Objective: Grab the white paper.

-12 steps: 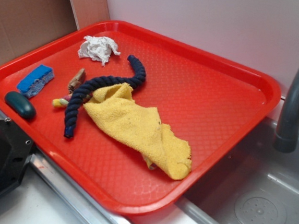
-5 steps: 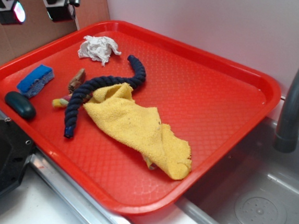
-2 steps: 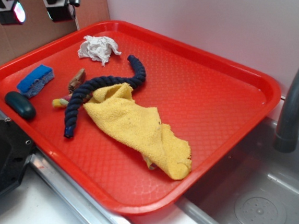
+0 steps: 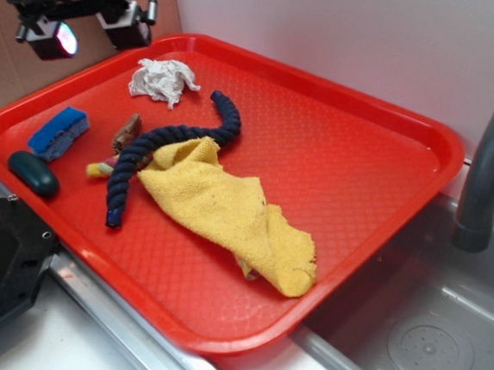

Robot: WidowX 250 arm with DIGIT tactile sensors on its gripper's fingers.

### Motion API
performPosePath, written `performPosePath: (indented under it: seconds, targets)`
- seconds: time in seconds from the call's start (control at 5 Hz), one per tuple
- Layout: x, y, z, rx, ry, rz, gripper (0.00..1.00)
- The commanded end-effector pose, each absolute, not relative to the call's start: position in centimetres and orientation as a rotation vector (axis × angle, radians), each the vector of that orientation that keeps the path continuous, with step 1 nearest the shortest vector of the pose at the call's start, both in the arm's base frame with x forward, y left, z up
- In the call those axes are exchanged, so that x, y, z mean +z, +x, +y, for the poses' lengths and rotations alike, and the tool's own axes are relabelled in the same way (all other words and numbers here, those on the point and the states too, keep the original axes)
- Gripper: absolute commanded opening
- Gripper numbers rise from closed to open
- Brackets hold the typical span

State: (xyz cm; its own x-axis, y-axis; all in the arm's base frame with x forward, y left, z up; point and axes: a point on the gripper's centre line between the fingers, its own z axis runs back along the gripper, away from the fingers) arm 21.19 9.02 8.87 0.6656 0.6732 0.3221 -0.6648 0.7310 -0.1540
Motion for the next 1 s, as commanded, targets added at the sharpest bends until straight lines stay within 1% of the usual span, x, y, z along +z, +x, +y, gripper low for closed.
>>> performPosePath:
  seconds: [0.0,0.2,0.4,0.6,0.8]
  targets:
    - [5.9,27.7,10.8,0.756,0.045,-0.399,1.00]
    - [5.1,32.7,11.1,0.747,0.069,-0.377,1.00]
    - [3.0,34.1,12.1,0.756,0.105,-0.315,1.00]
    - [2.1,33.5,13.1,0.804,0.108,-0.260,0.00]
    - [4.9,32.0,12.8,0.756,0.083,-0.199,0.00]
